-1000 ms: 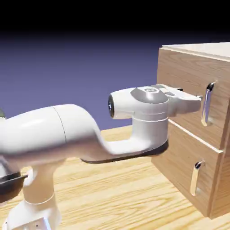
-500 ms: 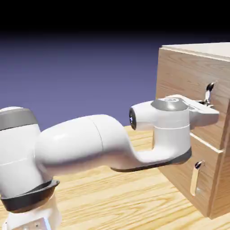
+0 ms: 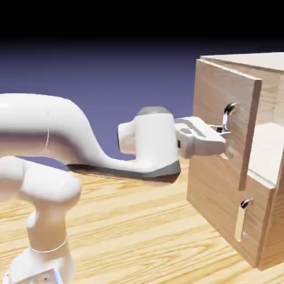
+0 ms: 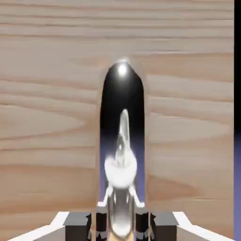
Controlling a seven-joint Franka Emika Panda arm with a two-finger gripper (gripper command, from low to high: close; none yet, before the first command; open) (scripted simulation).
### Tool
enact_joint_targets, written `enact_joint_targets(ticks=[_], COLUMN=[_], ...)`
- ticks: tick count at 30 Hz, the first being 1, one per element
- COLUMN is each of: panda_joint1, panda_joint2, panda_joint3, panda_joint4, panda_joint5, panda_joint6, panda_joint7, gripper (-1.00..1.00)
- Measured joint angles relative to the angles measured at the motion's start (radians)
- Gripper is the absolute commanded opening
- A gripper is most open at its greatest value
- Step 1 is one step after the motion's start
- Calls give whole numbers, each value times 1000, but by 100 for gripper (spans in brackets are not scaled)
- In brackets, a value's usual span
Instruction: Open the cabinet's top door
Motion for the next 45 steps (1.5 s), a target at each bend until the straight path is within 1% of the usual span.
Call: enact_joint_targets(ticks=[6, 12, 18, 25, 30, 35, 40, 45], panda_joint1=[-206, -334, -378, -349, -300, -258, -254, -313], panda_joint2=[-20, -128, -231, -308, -309, -253, -144, 5], panda_joint3=[216, 425, 619, 850, 1028, 1209, 1390, 1571], panda_joint4=[-141, -289, -390, -450, -453, -415, -330, -193], panda_joint5=[165, 422, 683, 987, 1204, 1412, 1605, 1775], panda_joint6=[-79, -197, -318, -483, -622, -773, -934, -1106], panda_joint7=[-4, -103, -189, -259, -279, -270, -238, -191], gripper=[-100, -100, -100, -100, -100, -100, -100, -100])
